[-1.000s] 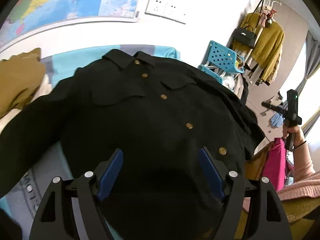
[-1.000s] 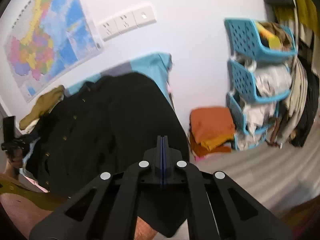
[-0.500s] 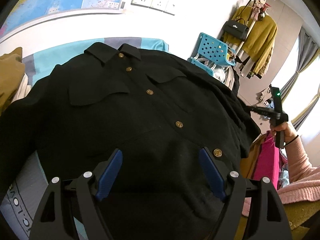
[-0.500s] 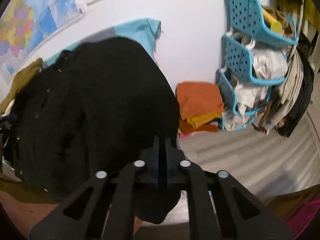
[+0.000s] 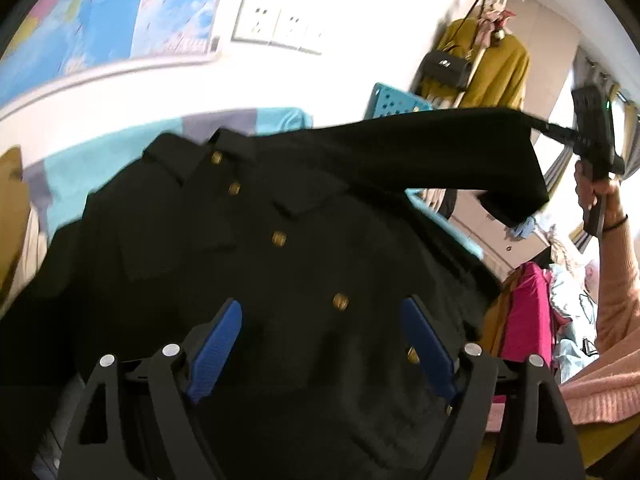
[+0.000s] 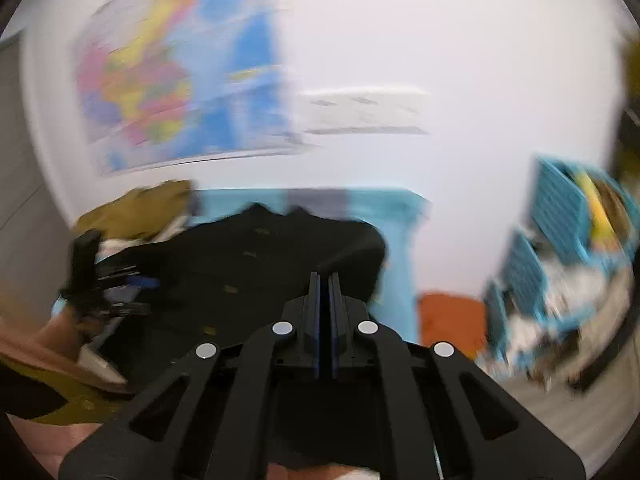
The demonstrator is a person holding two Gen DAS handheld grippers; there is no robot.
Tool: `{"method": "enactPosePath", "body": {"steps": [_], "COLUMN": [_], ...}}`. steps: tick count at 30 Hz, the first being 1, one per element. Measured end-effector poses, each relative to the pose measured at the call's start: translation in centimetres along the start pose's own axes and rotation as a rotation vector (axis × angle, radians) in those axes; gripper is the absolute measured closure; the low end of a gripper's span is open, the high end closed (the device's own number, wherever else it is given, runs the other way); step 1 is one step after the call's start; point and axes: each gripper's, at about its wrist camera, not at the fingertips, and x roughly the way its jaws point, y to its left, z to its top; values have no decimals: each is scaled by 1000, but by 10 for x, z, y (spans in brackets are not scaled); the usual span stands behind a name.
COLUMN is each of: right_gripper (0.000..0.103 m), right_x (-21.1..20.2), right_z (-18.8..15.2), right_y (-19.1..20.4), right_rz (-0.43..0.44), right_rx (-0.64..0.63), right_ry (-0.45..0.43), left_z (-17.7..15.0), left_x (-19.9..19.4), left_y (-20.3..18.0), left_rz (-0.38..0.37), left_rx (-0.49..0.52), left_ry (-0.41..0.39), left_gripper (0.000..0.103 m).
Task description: Fold large clothes
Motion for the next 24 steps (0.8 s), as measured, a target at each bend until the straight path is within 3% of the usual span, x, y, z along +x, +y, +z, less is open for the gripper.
{"method": "enactPosePath", "body": {"steps": [4,7,8,9,11,15,19,24], "right_gripper": [99,94,88,61,38,41,37,32], "right_x": [47,109,125,149,174,192,208,236], "right_z": [37,46,46,44,42,26,-6,-48], "right_y": [69,114,124,134,138,96,35,-40], "right_rz": [138,272,300,335,330,303,91,6], "right_rx": [-148,-193,-193,-194,-163,-60,37,229], "right_ry": [44,117,143,187,205,197,217,272], "left_z": [15,22,22,21,19,8,6,16], "left_x": [-5,-11,-12,-13,-13,-9,10,56], "left_y": [3,14,18,22,28,32,24,-14], "left_rz": [-20,-37,-41,-45,-29,-1,-16,-25], "left_rx": [6,-31,-43,-59,-89,-99,-69,41], "left_ry": [-41,-62,-65,-67,-56,-14,42,128], "left_gripper": [22,22,22,22,21,20,16,15]}}
